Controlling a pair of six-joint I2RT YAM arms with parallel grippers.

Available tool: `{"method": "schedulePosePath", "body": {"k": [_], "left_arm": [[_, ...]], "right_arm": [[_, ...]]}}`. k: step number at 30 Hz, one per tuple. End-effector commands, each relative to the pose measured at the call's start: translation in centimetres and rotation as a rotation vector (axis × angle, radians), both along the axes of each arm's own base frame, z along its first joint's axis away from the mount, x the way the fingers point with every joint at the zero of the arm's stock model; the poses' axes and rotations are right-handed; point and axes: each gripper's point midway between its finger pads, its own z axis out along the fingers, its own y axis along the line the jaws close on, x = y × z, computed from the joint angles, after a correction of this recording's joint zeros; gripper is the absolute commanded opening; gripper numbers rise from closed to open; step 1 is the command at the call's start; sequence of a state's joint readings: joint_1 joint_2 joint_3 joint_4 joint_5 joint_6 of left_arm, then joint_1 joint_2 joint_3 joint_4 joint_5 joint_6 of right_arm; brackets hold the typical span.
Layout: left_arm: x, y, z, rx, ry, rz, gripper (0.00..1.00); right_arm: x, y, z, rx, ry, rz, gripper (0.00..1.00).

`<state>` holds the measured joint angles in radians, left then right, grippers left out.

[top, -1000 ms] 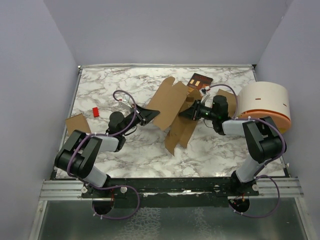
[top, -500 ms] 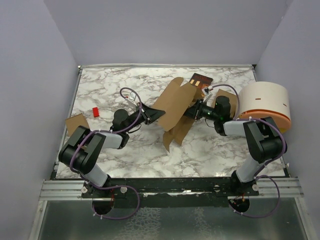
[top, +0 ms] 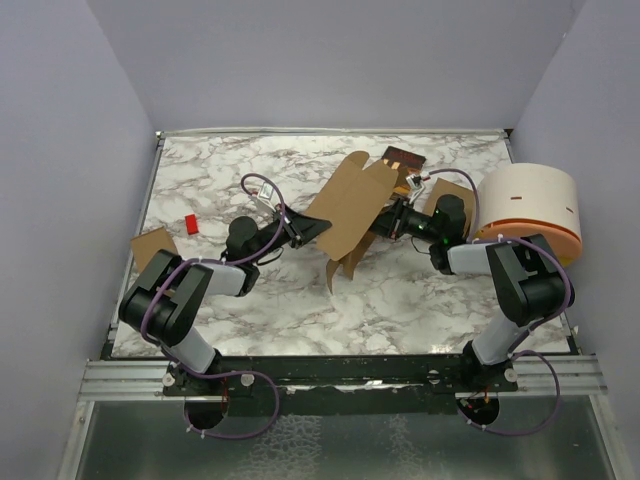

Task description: Fold the paper box

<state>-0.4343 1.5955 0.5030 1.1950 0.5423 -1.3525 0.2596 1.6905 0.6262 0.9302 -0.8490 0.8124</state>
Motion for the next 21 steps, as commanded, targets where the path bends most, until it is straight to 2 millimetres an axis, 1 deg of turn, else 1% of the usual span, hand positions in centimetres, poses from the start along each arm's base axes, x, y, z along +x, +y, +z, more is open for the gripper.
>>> {"method": "schedulePosePath", "body": {"k": [1,5,7,10,12,13,16,21], "left_arm": [[-0.6,-0.7,-1.0,0.024,0.003,-0.039,0.0],[-0.5,-0.3,0.2,0.0,-0.056,-0.034,0.0],[-0.4,0.2,0.8,-0.007,-0.09,-0.028,0.0],[0.0,1.5,1.9,-0.01,-0.139,-0.005,0.0],[0.4,2.7,2.5,-0.005,-0.169,0.012,0.0],[0.4,3.0,2.8,0.0,-0.179,0.011,0.0],[0.8,4.6,3.3,0.007,-0.197,0.029,0.0],[1.1,6.9,3.3,0.02,-0.198,0.049,0.0]], "right_arm": [[-0.4,0.3,1.4,0.021,-0.057,0.039,0.18],[0.3,0.3,0.1,-0.036,-0.028,0.038,0.18],[0.4,0.3,-0.1,-0.046,-0.036,0.047,0.18],[0.4,0.4,-0.1,-0.064,-0.06,0.068,0.18],[0.7,0.4,-0.1,-0.087,-0.072,0.078,0.19],[0.7,0.5,-0.2,-0.099,-0.072,0.088,0.19],[0.9,0.4,0.2,-0.12,-0.103,0.11,0.2],[0.6,0.2,2.4,-0.157,-0.245,0.155,0.22]]}}
